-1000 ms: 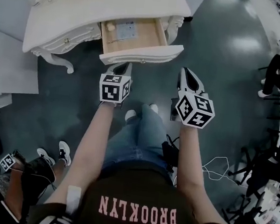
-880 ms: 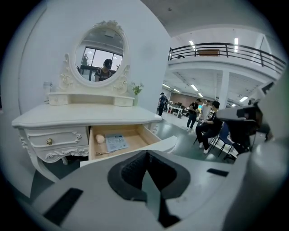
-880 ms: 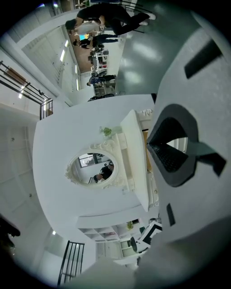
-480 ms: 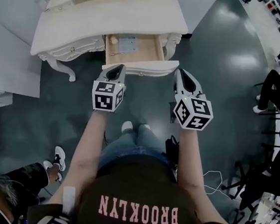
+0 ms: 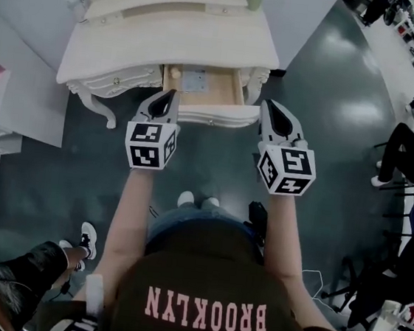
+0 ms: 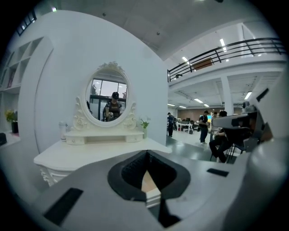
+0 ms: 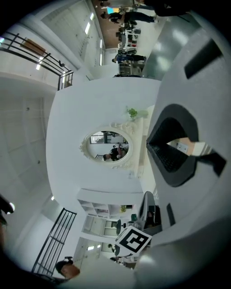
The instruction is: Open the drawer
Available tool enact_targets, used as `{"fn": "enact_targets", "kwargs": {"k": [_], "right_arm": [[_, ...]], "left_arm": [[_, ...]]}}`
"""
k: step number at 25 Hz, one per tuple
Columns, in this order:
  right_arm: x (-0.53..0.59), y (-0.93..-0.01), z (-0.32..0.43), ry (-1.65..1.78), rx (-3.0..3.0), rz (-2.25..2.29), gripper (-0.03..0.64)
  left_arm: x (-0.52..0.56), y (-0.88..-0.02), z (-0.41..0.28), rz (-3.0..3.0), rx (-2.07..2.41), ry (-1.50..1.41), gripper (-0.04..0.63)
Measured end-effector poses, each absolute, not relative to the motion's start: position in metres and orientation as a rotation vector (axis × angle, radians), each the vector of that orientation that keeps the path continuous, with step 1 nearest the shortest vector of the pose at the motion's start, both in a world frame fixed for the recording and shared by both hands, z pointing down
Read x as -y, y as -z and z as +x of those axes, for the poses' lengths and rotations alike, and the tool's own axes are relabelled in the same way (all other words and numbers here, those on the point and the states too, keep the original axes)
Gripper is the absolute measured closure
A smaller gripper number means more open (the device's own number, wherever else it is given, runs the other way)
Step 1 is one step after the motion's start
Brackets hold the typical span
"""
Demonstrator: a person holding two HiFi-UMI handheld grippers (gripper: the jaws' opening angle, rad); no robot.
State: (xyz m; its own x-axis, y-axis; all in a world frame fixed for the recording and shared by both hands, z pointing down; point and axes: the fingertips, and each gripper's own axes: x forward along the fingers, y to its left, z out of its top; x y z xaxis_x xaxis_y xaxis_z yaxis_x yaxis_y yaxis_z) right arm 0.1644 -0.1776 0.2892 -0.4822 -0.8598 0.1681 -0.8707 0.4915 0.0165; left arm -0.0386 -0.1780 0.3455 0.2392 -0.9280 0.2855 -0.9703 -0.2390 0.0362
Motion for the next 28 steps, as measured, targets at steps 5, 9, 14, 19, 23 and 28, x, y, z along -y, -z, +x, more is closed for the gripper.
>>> {"fn": "enact_targets", "kwargs": {"k": [5, 9, 14, 19, 23, 28], "right_arm": [[0.18, -0.261, 0.162, -0.025, 2.616, 1.511, 0.62], [0.181, -0.24, 0.165, 0.05, 2.646, 1.511, 0.62], [0.175, -0.207, 0.172, 0.13, 2.689, 1.542, 0.62], [0.172, -0.188, 0.17, 0.174, 2.701, 1.539, 0.62], [0.17, -0.188, 0.165, 0.155, 2.73, 1.511, 0.62], [0.17, -0.193, 0.165, 0.14, 2.719, 1.505, 0.62]], "left_arm": [[0.178, -0.31, -0.051, 2.324, 1.876, -0.241, 0.591], [0.179, -0.28, -0.056, 2.357, 1.932, -0.206, 0.589], [0.171, -0.243, -0.059, 2.414, 1.993, -0.179, 0.589], [0.166, -0.214, -0.059, 2.44, 2.032, -0.127, 0.59], [0.163, -0.205, -0.056, 2.455, 2.045, -0.118, 0.589], [0.164, -0.205, -0.053, 2.468, 2.036, -0.12, 0.589]]}}
